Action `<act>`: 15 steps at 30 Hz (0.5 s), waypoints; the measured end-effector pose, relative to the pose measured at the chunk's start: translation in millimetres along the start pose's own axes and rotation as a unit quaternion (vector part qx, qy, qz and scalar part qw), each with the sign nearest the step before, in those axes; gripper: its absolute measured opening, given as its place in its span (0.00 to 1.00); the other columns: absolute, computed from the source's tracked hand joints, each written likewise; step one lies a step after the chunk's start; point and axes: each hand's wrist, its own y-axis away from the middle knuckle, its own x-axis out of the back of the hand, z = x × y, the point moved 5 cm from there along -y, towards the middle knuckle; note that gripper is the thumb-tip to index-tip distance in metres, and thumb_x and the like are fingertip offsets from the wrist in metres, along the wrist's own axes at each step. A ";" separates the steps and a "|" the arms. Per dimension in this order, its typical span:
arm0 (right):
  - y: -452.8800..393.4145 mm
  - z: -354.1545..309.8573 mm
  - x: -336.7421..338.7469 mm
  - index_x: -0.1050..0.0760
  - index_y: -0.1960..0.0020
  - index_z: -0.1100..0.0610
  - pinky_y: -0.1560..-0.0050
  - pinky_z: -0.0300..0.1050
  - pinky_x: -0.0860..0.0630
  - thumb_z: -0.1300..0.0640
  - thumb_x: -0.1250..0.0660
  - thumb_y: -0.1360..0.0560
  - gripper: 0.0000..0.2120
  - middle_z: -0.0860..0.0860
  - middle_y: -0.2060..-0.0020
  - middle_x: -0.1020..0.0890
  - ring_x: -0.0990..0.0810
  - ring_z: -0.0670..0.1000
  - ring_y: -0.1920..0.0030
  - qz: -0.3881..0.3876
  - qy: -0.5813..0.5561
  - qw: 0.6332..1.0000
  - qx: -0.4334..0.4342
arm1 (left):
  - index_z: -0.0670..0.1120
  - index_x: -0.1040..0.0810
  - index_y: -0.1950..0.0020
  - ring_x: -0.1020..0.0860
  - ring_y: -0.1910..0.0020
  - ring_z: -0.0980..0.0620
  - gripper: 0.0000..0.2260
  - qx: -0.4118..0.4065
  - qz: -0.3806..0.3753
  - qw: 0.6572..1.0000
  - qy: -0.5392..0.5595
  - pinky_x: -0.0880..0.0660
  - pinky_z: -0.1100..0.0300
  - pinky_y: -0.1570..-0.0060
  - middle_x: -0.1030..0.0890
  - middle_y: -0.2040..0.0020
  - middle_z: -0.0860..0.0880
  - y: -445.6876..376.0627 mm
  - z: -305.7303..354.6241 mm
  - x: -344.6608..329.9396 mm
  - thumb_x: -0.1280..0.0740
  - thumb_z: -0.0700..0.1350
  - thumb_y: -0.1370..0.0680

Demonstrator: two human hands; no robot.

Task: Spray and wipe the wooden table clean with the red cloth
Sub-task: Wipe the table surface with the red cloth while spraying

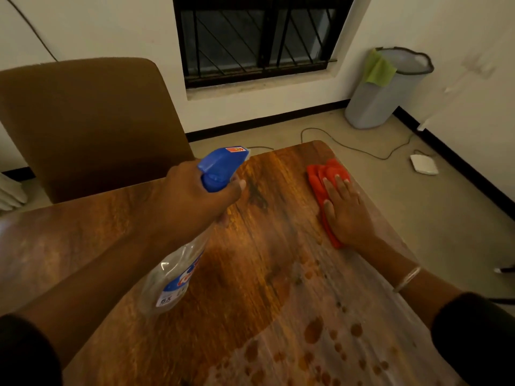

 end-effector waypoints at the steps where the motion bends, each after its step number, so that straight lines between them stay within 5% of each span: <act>1: 1.9 2.2 -0.6 0.54 0.14 0.48 0.17 0.61 0.54 0.43 0.56 0.13 0.29 0.51 0.15 0.54 0.57 0.54 0.15 -0.003 0.003 1.000 -0.004 | 0.42 0.22 0.53 0.18 0.68 0.42 0.14 -0.001 0.003 1.000 0.000 0.19 0.40 0.60 0.18 0.65 0.40 1.3 1.4 0.5 0.31 0.54 0.25; 9: -113.1 -6.1 22.2 0.54 0.14 0.47 0.19 0.65 0.55 0.37 0.56 0.14 0.31 0.55 0.15 0.53 0.56 0.60 0.16 -0.014 -0.004 1.000 -0.018 | 0.46 0.22 0.56 0.19 0.72 0.52 0.20 -0.006 -0.002 1.000 -0.013 0.19 0.52 0.65 0.18 0.69 0.46 13.9 9.4 -3.3 0.35 0.63 0.30; 15: -20.0 4.0 7.4 0.55 0.14 0.49 0.16 0.59 0.58 0.43 0.56 0.12 0.28 0.53 0.15 0.55 0.58 0.55 0.15 0.009 -0.009 1.000 0.007 | 0.51 0.23 0.59 0.20 0.73 0.54 0.17 -0.002 -0.016 1.000 -0.022 0.19 0.50 0.67 0.17 0.69 0.48 11.0 8.0 -12.0 0.34 0.64 0.31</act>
